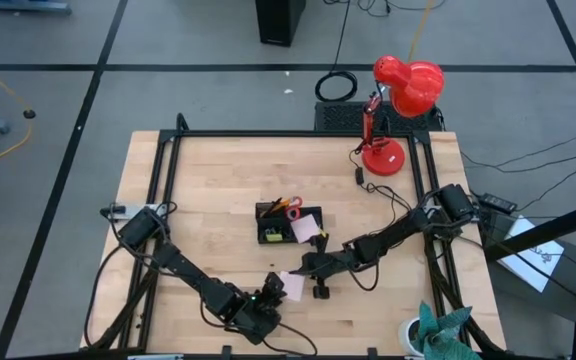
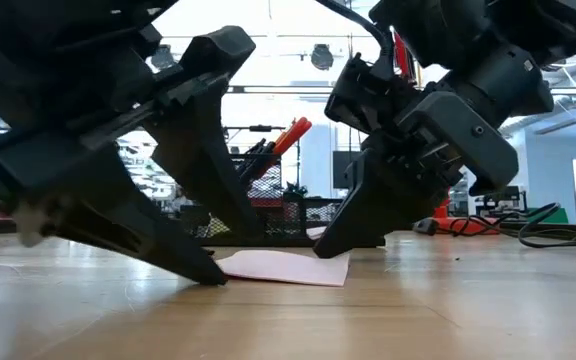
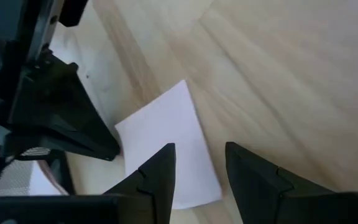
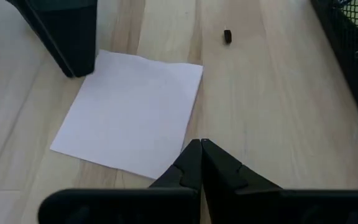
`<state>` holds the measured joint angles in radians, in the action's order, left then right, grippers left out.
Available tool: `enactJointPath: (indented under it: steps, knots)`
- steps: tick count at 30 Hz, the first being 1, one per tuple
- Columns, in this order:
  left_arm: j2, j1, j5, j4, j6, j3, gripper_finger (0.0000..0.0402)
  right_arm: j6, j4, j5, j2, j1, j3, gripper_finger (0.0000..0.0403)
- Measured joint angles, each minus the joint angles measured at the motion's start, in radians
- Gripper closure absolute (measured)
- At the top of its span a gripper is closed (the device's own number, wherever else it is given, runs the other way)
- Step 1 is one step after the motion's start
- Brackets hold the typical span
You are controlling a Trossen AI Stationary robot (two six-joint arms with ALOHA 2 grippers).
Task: Pick and place office supplies into organizer
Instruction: Put the pink sticky notes into the black desk organizer
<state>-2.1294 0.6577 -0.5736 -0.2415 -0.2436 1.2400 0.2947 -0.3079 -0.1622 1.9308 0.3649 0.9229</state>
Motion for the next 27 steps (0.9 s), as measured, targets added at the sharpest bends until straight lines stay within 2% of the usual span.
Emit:
enactJointPath:
  steps: [4,14,20,23,27]
  knots:
    - [-0.003,-0.008,-0.030,-0.008,-0.005,0.000,0.0252,-0.003,-0.056,0.047,0.001,0.000,-0.015,0.0403]
    - [-0.003,-0.043,-0.026,-0.015,0.002,-0.003,0.0252,-0.020,-0.094,0.165,0.004,0.021,-0.017,0.0403]
    - [-0.003,-0.052,-0.020,-0.015,0.020,-0.004,0.0257,-0.026,-0.115,0.166,0.005,0.024,-0.017,0.0403]
    - [-0.003,-0.049,-0.004,-0.007,0.008,-0.004,0.0286,-0.026,-0.117,0.166,0.005,0.024,-0.017,0.0403]
    - [-0.003,-0.042,0.042,0.008,-0.025,-0.004,0.0364,-0.027,-0.121,0.145,0.005,0.023,-0.017,0.0403]
